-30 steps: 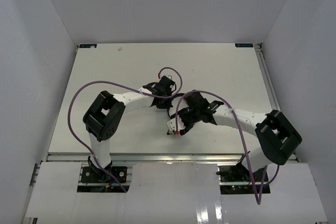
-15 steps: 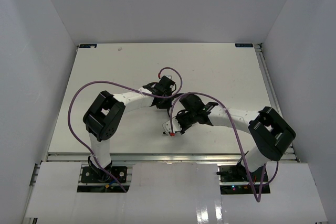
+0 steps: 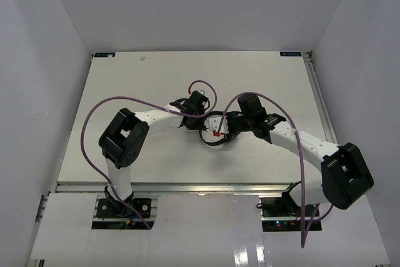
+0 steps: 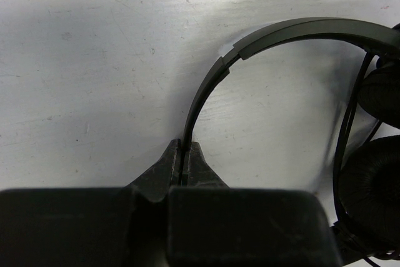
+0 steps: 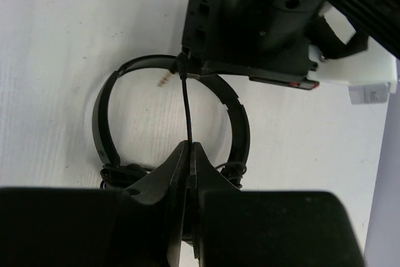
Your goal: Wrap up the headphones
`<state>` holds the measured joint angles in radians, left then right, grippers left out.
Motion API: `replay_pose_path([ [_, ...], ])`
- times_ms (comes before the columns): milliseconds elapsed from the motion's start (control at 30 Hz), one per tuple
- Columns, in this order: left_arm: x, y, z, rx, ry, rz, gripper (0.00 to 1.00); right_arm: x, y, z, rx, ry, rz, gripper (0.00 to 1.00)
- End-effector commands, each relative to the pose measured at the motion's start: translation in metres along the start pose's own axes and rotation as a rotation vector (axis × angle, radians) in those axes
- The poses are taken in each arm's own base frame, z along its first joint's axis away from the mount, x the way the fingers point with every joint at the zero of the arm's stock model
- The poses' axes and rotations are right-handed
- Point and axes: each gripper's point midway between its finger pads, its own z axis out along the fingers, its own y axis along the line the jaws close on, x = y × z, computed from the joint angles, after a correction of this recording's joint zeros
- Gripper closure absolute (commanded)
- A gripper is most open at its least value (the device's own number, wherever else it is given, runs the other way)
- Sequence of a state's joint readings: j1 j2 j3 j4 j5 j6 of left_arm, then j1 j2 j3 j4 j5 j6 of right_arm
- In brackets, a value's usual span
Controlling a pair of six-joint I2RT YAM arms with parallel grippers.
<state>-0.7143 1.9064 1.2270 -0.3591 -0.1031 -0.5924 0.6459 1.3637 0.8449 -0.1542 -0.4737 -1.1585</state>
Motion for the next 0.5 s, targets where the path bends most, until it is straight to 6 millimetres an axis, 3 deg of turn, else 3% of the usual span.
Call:
replay_pose_path([
  [0, -0.008, -0.009, -0.009, 0.042, -0.020, -0.012, 1.00, 0.002, -0.014, -0.005, 0.084, 0.001, 0.042, 0.92],
  [300, -0.014, -0.010, -0.015, 0.045, -0.036, -0.012, 1.00, 0.038, -0.046, 0.001, 0.233, 0.147, 0.292, 0.92],
  [467, -0.015, -0.009, -0.017, 0.041, -0.040, -0.015, 1.00, 0.047, -0.047, 0.001, 0.267, 0.187, 0.370, 0.92],
])
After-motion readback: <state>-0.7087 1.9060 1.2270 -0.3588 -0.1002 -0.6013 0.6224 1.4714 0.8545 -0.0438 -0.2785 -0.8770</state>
